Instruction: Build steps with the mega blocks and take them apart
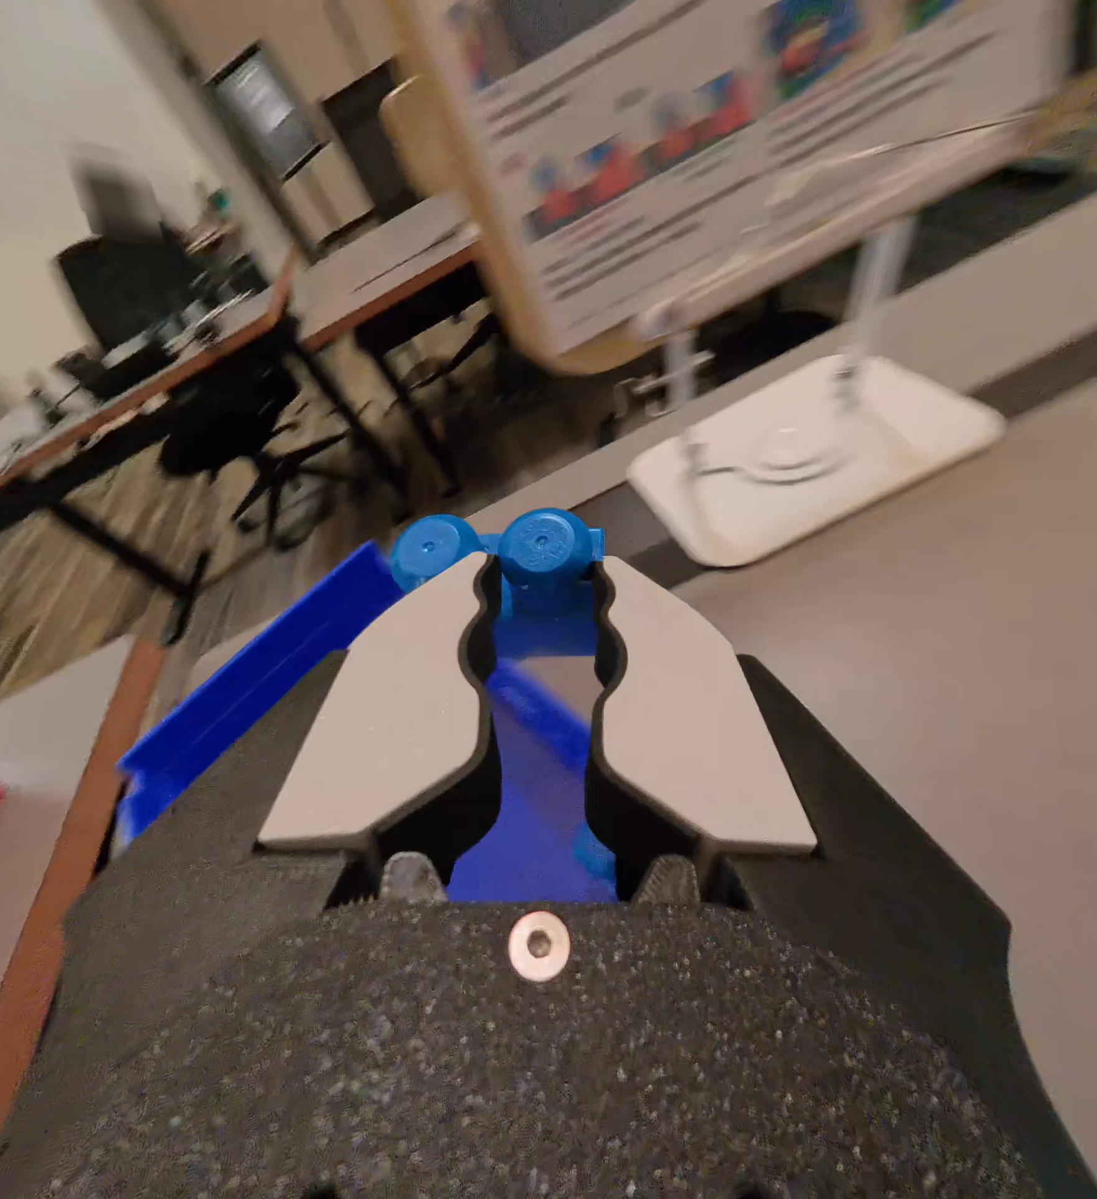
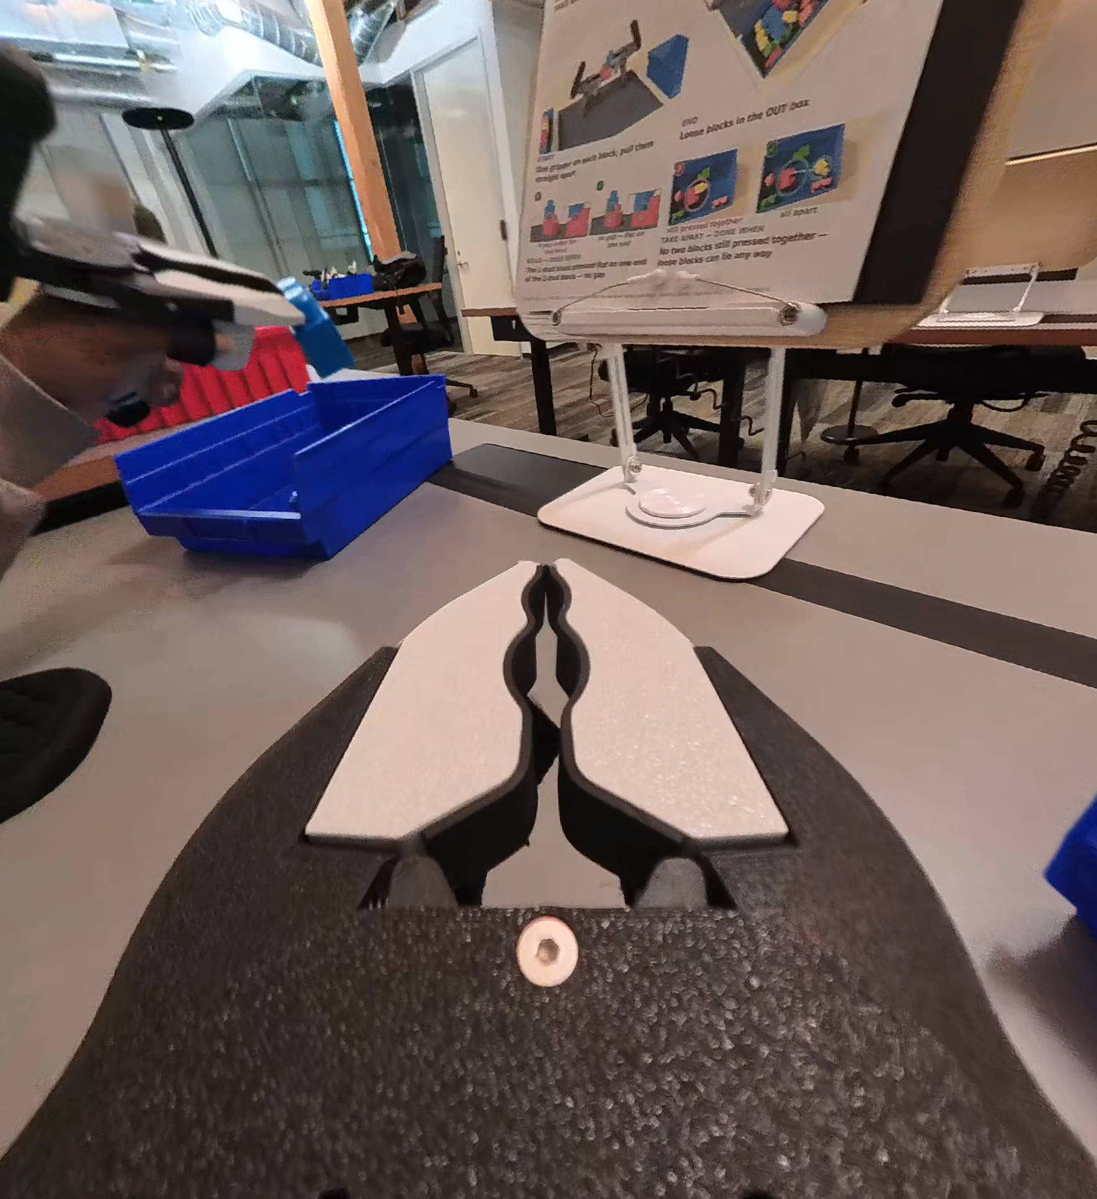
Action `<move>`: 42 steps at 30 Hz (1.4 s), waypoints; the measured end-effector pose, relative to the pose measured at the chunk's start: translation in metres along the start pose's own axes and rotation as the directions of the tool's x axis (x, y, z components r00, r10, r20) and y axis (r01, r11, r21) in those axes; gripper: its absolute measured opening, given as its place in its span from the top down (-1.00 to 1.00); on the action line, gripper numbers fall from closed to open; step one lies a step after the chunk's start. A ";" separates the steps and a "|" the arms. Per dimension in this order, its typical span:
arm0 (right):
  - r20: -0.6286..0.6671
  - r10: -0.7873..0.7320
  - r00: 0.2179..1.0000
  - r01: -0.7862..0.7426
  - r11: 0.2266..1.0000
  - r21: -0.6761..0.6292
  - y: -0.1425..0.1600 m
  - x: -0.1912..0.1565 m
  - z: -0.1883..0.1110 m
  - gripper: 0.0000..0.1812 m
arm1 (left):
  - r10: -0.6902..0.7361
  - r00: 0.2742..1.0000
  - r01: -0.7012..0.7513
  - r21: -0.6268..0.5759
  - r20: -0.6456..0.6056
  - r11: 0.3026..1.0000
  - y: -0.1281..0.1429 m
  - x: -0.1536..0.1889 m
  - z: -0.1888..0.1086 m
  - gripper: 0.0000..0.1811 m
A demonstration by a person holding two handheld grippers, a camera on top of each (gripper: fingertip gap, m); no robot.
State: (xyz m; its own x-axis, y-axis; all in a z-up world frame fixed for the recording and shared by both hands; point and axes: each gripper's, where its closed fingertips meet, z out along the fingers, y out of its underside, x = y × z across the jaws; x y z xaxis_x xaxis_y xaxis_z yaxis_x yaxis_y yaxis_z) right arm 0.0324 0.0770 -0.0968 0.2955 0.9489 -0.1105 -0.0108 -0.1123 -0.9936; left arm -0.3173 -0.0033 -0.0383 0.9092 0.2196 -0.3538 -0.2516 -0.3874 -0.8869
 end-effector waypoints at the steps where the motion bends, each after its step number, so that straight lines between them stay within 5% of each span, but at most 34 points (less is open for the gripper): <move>1: 0.018 -0.011 1.000 0.011 1.000 -0.002 0.000 -0.004 0.001 1.00 | 0.030 0.997 -0.027 0.036 -0.072 0.999 -0.011 0.026 -0.013 0.70; 5: 0.224 -0.072 0.972 0.063 0.997 0.047 -0.007 -0.040 -0.001 0.88 | 0.148 0.883 -0.072 0.184 -0.445 0.980 -0.031 0.141 -0.064 0.70; 11: 0.647 0.000 0.762 0.092 0.990 -0.108 0.006 -0.092 -0.022 0.38 | 0.375 0.397 -0.022 0.400 -0.838 0.916 -0.007 0.278 -0.163 0.70; 14: 0.817 0.075 0.572 0.122 0.977 -0.175 0.015 -0.119 -0.047 0.28 | 0.394 0.184 0.052 0.409 -0.901 0.911 0.004 0.308 -0.201 0.70; 17: 0.893 0.142 0.427 0.166 0.958 -0.232 0.032 -0.148 -0.063 0.28 | 0.436 0.051 0.047 0.438 -0.898 0.898 0.016 0.326 -0.224 0.70; 22: 0.939 0.202 0.279 0.254 0.927 -0.275 0.061 -0.191 -0.081 0.43 | 0.478 -0.046 0.044 0.477 -0.877 0.878 0.030 0.337 -0.237 0.70; 25: 0.929 0.183 0.322 0.275 0.921 -0.277 0.071 -0.192 -0.078 0.49 | 0.466 0.028 0.105 0.466 -0.884 0.879 0.021 0.328 -0.229 0.79; 32: 0.709 0.003 0.705 0.272 0.922 -0.274 0.083 -0.145 -0.035 0.61 | 0.323 0.419 0.063 0.382 -0.849 0.922 0.023 0.285 -0.158 0.68; 35: 0.584 -0.102 0.805 0.350 0.877 -0.329 0.097 -0.121 -0.021 0.61 | 0.248 0.608 0.050 0.348 -0.754 0.936 0.026 0.261 -0.124 0.68; 42: 0.529 -0.214 0.821 0.479 0.762 -0.435 0.132 -0.101 -0.018 0.61 | -0.048 0.901 0.183 0.278 -0.430 0.943 0.018 0.149 -0.075 0.73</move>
State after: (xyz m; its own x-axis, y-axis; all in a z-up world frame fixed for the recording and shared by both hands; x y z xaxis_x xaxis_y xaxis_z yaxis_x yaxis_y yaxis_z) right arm 0.0187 -0.0394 -0.2164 -0.2602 0.9593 0.1099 0.5489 0.2406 -0.8005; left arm -0.1612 -0.0443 -0.0853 0.9744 -0.1688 -0.1486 -0.1633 -0.0764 -0.9836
